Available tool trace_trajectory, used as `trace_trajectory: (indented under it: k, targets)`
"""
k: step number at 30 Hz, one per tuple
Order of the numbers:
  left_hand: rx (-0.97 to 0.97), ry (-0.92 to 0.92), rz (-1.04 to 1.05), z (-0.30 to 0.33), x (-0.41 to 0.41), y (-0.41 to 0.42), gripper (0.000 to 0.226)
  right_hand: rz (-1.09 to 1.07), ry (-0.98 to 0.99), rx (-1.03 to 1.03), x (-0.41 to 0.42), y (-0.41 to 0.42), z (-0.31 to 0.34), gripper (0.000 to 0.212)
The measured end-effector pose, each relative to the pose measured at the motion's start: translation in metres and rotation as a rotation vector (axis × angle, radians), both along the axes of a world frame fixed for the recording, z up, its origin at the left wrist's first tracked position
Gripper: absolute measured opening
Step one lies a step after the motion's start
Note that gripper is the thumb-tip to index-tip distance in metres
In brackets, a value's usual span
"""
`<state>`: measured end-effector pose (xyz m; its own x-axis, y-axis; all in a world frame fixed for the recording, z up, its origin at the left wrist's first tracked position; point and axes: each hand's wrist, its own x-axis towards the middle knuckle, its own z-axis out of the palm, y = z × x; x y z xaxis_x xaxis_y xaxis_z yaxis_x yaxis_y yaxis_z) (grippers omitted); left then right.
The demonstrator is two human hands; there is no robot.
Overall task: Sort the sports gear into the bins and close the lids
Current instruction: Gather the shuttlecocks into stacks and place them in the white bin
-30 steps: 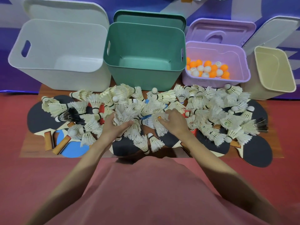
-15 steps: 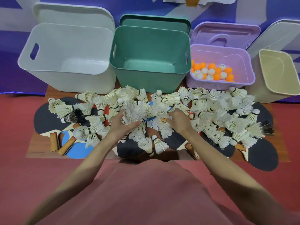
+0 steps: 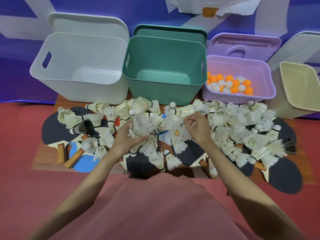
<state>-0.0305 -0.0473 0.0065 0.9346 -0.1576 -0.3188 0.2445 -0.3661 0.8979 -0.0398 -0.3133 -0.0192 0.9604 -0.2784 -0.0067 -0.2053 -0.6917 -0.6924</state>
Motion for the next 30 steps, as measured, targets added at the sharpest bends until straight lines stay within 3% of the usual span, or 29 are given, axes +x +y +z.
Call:
trace_trajectory:
  k: [4,6,9,13,15,18,21,24,30]
  targets:
    - [0.021,-0.018,-0.014,0.001,0.001,-0.002,0.048,0.069,0.035,-0.02,0.007,0.003,0.002,0.014]
    - [0.03,-0.027,-0.024,0.001,0.001,-0.005,0.047,0.196,0.186,-0.16,0.011,0.005,-0.008,0.027]
    - [0.034,-0.033,-0.034,0.0,0.002,-0.007,0.048,0.399,0.366,-0.427,0.011,0.012,-0.024,0.024]
    - [0.035,-0.03,-0.036,0.001,0.003,-0.006,0.045,0.405,0.283,-0.562,0.012,0.016,-0.025,0.021]
    - [0.025,-0.027,-0.023,0.002,0.002,-0.004,0.047,0.279,0.126,-0.425,0.011,0.015,-0.014,0.023]
    - [0.017,-0.035,-0.032,0.001,0.001,-0.001,0.049,0.0,-0.035,0.087,0.009,0.015,0.017,0.037]
    - [0.039,-0.03,-0.089,-0.001,0.002,-0.002,0.052,-0.023,-0.056,0.452,0.011,0.019,0.042,0.043]
    - [0.076,-0.041,-0.15,-0.002,0.0,-0.009,0.055,0.061,-0.057,0.517,0.009,0.03,0.055,0.039]
    - [0.011,-0.031,-0.208,0.008,0.0,-0.031,0.065,0.216,0.034,0.303,0.007,0.056,0.047,0.029]
